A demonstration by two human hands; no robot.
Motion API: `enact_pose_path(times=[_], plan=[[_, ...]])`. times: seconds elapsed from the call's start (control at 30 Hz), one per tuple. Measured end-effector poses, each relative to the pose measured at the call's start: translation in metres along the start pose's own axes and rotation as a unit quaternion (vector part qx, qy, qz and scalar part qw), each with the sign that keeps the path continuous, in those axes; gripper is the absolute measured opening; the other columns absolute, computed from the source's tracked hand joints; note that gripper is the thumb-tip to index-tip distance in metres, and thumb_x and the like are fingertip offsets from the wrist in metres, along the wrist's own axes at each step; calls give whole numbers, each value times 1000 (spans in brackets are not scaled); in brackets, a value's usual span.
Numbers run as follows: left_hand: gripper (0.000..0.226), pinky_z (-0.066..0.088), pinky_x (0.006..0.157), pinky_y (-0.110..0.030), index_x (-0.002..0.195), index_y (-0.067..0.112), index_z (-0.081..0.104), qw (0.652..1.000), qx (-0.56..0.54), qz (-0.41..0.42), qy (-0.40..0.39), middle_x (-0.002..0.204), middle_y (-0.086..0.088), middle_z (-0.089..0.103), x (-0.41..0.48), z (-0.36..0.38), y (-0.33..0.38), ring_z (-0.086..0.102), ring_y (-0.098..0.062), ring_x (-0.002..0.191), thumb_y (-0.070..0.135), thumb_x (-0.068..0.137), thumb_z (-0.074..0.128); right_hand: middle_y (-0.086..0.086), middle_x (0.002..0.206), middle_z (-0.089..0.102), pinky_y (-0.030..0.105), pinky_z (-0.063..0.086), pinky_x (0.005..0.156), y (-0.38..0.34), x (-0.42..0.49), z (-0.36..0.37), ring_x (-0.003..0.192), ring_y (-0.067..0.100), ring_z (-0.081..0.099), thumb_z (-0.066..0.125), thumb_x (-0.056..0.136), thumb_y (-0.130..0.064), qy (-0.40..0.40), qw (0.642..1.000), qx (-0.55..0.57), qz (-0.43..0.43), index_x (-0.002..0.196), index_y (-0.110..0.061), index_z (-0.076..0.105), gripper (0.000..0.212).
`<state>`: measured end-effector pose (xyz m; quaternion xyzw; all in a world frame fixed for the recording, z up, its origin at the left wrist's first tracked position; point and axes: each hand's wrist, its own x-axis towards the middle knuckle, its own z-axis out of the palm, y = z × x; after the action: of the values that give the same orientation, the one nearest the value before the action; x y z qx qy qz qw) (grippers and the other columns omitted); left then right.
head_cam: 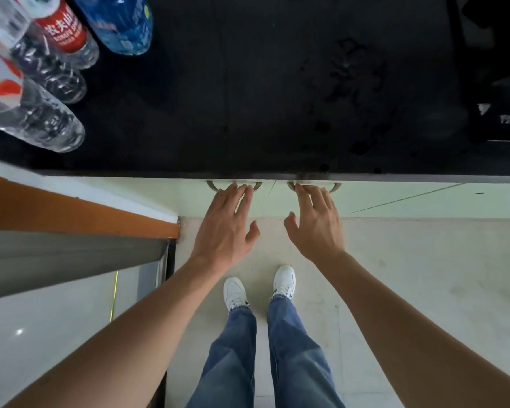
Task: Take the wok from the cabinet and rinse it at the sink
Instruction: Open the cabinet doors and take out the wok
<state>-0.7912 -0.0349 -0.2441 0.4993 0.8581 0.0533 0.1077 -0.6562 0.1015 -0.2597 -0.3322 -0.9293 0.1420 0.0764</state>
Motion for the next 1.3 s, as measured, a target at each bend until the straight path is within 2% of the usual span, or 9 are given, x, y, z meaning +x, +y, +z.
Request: enact_pose_path(times=[0.13,0.3,0.47,0.7,0.83,1.03,1.17,1.23,1.3], plan=[[66,34,113,-37,144,6,43,1000,-15,-6,9,144,-13,51,-14,4,4,45,-29,137,38,88,59,23,109,67,55,53,98,0,-15,0,104,41,62,72,76,-8,31,999,33,-14,123,6,59,51],[62,31,117,-39,143,5,43,1000,-18,20,-5,144,-13,50,-43,5,0,41,-28,139,31,89,57,19,114,67,51,53,99,13,-39,-7,110,38,60,66,81,-15,-7,999,39,-34,126,3,60,48],[64,19,114,-38,142,7,44,999,8,39,-19,146,-14,49,-82,5,-5,44,-28,139,31,86,65,15,114,68,46,59,84,18,-66,-17,106,34,64,70,81,-17,-26,998,50,-33,122,-1,64,44],[66,35,111,-40,141,4,43,999,13,13,-35,145,-16,50,-134,8,-4,45,-29,138,36,87,65,13,117,69,46,60,86,29,-113,-35,110,33,65,55,87,-34,-57,996,52,-46,116,-3,67,44],[64,37,115,-41,140,2,42,999,17,-24,-44,144,-18,48,-168,8,-1,41,-28,139,43,92,53,14,124,68,52,60,87,47,-149,-43,115,35,64,72,84,-29,-79,995,38,-49,115,-5,67,40],[74,38,114,-43,143,9,32,987,-70,-143,-30,154,-10,33,-217,14,11,33,-23,143,60,90,40,21,129,60,54,57,82,64,-208,-60,115,41,59,85,74,-27,-45,999,23,16,110,-4,69,45],[79,37,114,-47,138,12,39,953,-165,-256,17,150,-6,39,-211,16,32,39,-23,138,71,87,37,17,132,58,52,54,90,57,-229,-68,117,38,58,78,81,-37,-46,993,23,102,110,-1,68,48],[83,28,119,-48,132,8,47,941,-169,-293,32,145,-9,47,-201,13,37,41,-25,137,75,88,28,13,132,58,48,53,91,53,-230,-70,114,36,58,73,85,-44,-50,983,29,172,105,1,67,49],[77,32,116,-49,124,6,52,934,-158,-316,52,133,-11,55,-193,5,42,50,-28,128,71,89,31,14,127,59,46,53,86,51,-229,-74,106,38,60,69,88,-45,-41,972,51,224,101,3,65,49]])
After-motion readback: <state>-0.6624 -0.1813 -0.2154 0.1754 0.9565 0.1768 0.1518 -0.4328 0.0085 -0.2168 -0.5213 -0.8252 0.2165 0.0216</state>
